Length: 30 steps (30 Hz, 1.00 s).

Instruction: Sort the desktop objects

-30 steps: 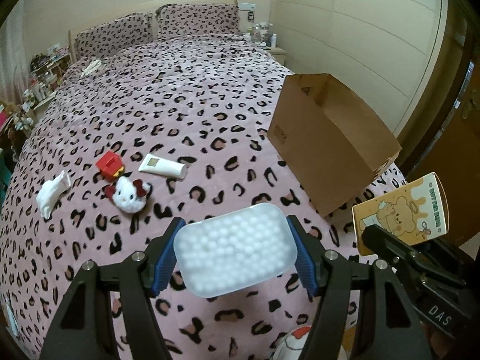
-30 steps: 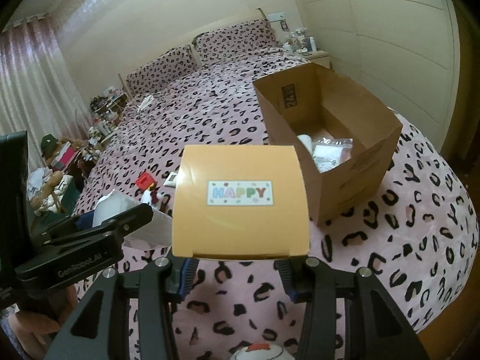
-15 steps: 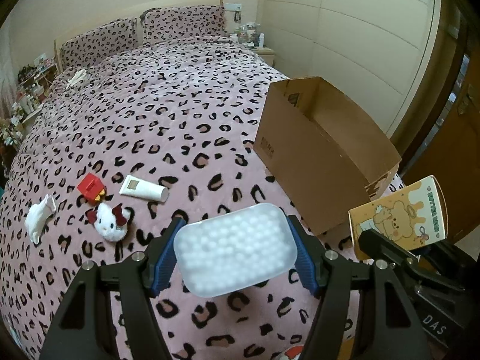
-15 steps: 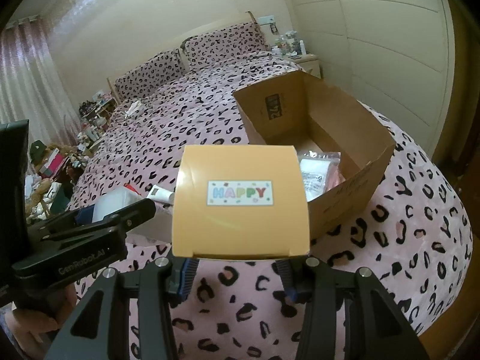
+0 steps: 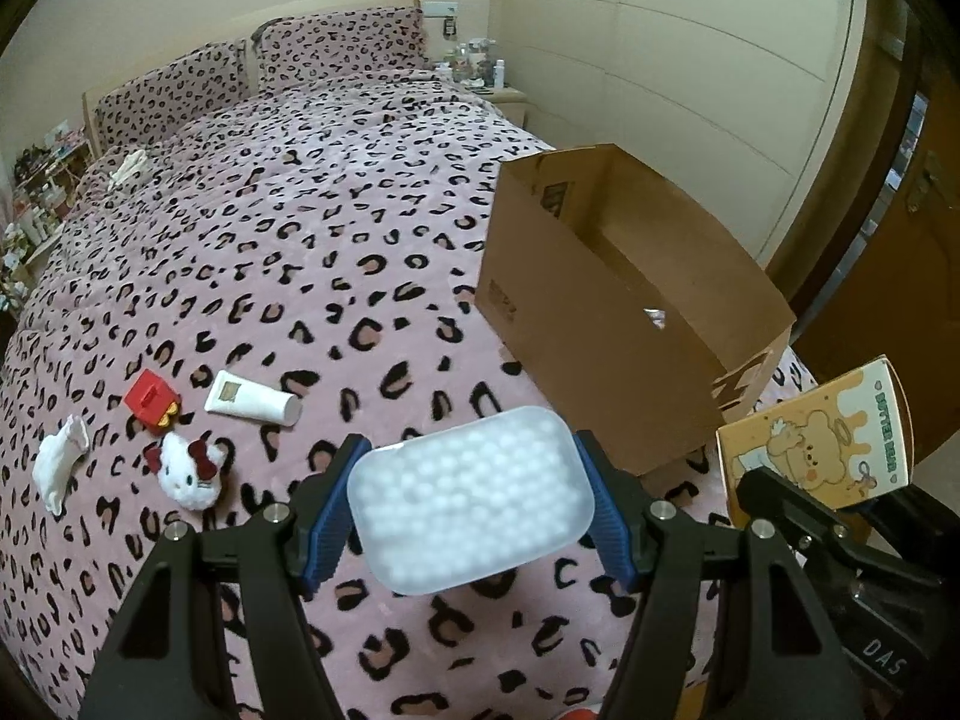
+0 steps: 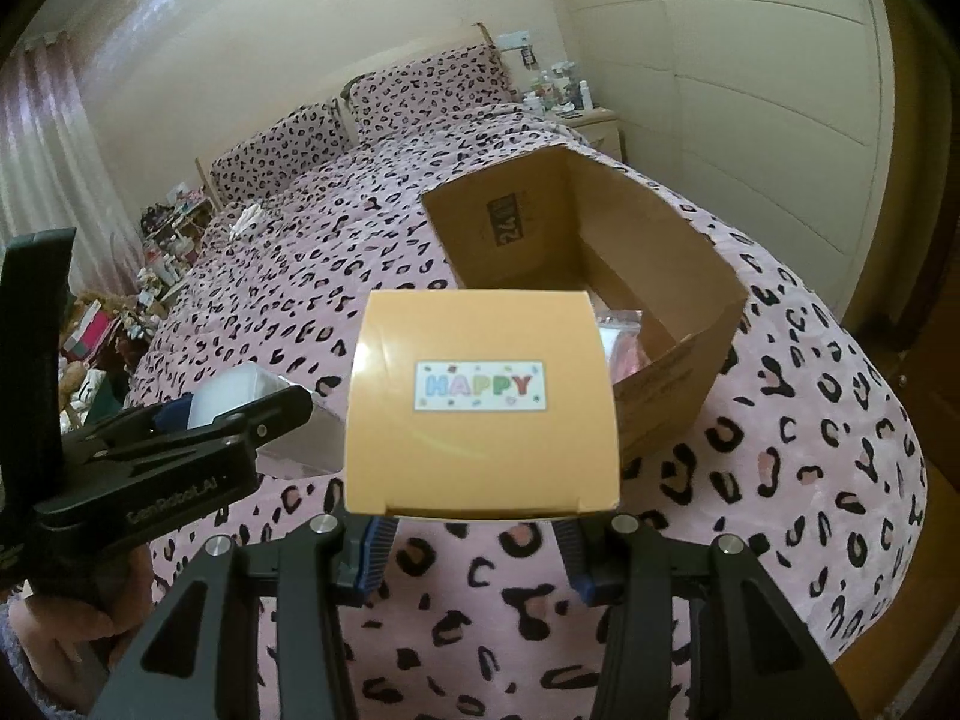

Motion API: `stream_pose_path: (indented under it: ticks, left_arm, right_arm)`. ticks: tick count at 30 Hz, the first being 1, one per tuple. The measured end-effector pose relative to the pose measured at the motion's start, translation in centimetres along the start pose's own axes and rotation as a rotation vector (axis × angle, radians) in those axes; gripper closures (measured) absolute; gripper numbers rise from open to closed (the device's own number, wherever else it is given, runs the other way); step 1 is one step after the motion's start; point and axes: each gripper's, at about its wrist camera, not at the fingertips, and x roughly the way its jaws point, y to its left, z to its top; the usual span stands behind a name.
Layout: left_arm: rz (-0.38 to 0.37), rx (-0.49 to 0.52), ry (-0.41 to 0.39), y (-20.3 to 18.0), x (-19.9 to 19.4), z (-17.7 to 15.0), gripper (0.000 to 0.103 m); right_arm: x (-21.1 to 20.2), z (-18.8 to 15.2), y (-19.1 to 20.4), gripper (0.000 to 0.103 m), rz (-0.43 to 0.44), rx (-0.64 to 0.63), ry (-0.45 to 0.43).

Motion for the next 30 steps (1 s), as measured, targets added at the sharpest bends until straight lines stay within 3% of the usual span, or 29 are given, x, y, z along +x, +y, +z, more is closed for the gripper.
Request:
stream_pose_path:
  ticks: [12,30]
  left_arm:
    - [-0.093,0.039,0.006,-3.6,0.7,3.0,0.035]
    - [-0.164,0.067,0.004,-7.2,3.2,11.4,0.035]
  right_arm:
    - [-1.9,2.1,-3.0,0.056,-0.014,0.043,-0.054]
    - [0.7,7.3,-5.8,0.056,-0.029,0.054,-0.065]
